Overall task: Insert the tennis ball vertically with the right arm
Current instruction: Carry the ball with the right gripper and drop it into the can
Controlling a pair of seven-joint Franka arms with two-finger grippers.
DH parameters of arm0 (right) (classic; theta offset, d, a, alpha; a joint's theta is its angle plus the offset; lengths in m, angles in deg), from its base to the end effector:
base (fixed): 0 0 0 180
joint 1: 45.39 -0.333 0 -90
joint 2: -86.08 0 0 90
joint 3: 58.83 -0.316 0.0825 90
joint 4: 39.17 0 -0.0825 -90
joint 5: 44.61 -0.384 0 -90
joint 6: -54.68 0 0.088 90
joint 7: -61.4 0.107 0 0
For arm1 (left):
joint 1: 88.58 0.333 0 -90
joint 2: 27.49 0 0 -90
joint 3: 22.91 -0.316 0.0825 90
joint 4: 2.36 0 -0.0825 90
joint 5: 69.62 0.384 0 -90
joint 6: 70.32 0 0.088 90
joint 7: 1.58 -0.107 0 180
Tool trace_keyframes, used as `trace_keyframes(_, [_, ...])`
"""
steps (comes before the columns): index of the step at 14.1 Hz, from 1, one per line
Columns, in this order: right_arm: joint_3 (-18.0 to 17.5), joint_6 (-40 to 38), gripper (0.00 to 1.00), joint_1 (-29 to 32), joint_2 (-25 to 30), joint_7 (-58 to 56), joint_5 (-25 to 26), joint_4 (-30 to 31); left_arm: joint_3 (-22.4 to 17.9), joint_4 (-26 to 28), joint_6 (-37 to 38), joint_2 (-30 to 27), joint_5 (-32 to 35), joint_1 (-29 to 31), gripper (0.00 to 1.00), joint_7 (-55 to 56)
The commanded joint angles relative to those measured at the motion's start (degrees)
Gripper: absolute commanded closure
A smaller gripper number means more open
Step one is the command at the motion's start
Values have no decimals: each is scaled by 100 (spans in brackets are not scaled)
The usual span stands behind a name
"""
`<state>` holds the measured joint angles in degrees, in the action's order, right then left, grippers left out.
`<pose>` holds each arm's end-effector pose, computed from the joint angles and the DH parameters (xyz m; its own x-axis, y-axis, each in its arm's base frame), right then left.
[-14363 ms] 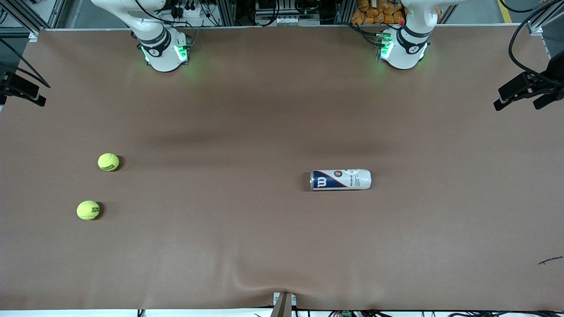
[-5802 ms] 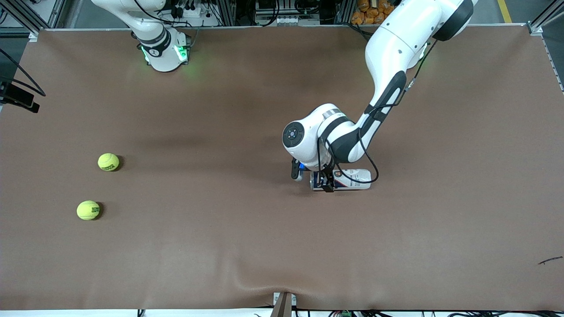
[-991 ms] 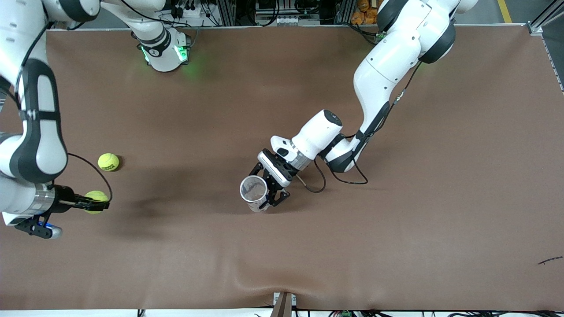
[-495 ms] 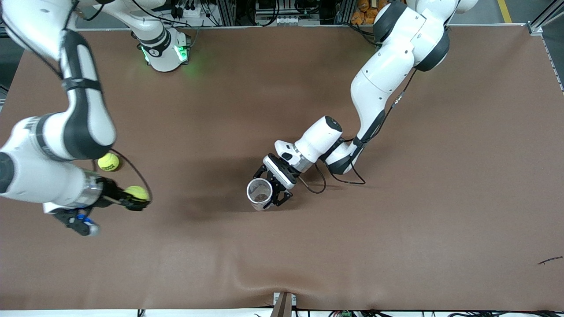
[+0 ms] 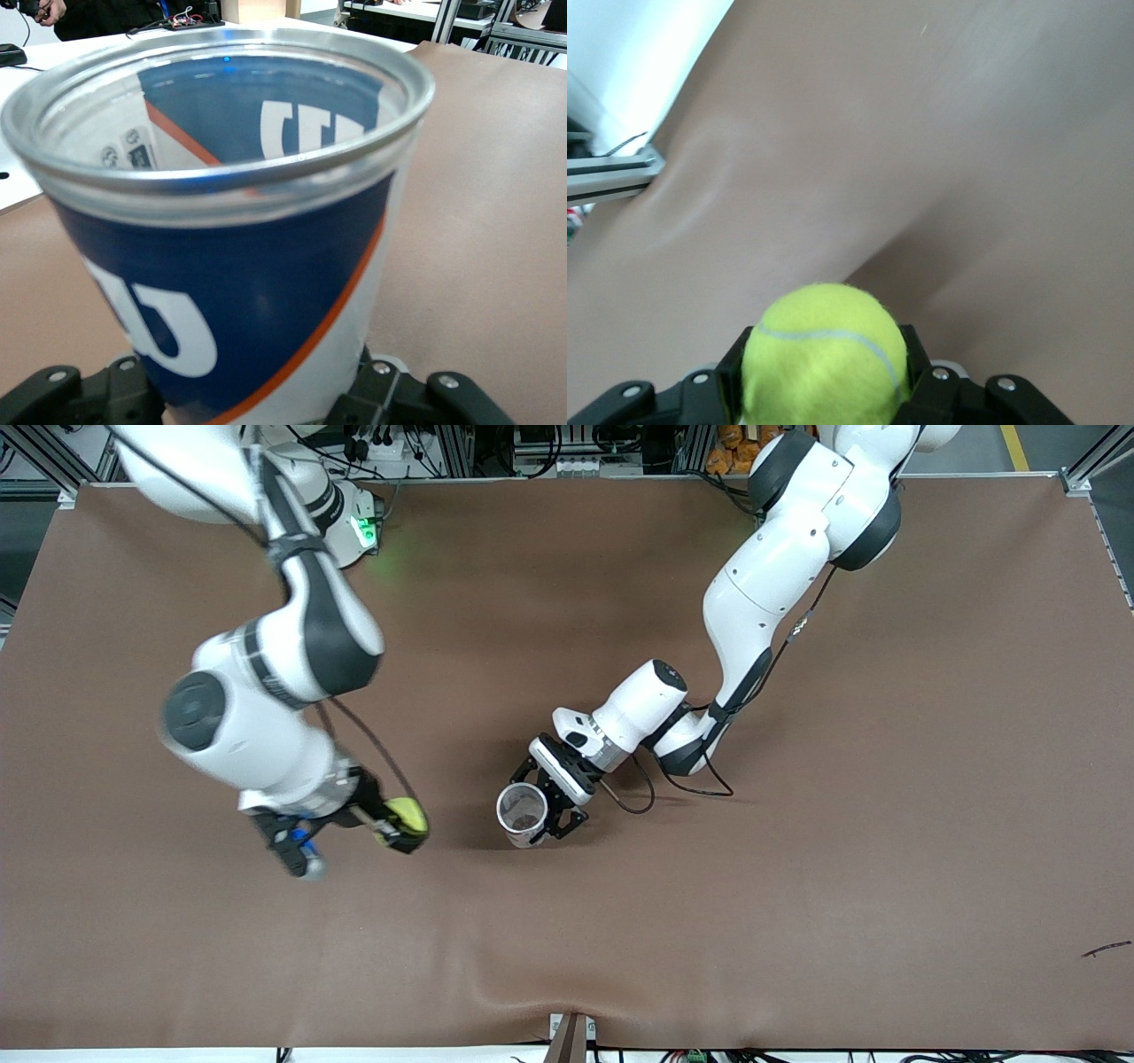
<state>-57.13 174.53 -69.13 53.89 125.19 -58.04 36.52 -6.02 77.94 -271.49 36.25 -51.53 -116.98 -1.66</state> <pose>0.6775 0.2919 0.4319 0.6900 -0.7172 -0.0977 -0.7124 -0.6490 -0.2671 0.5573 -0.5055 0.1777 0.3573 -0.3427 0.8688 -0.7698 -0.6349 0.0661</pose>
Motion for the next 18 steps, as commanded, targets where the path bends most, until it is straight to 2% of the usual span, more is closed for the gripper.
trace_keyframes(1, [85,301,37,-402,-165,834,-90,-108,-72,-32,43,-11,-7,-96,27,0])
trace_keyframes(10, [111,346,31,-948,-297,1206,-29,-28,-72,-32,34,-19,2,-175,27,26])
trace_keyframes(12, [120,328,22,-948,-297,1206,32,-20,-72,-32,34,-19,2,-184,27,35])
trace_keyframes(13, [120,302,0,-957,-297,1214,41,-11,-72,-23,34,-11,2,-184,27,26])
trace_keyframes(18, [120,171,0,-957,-262,1179,42,24,-72,12,25,-11,2,-193,27,9])
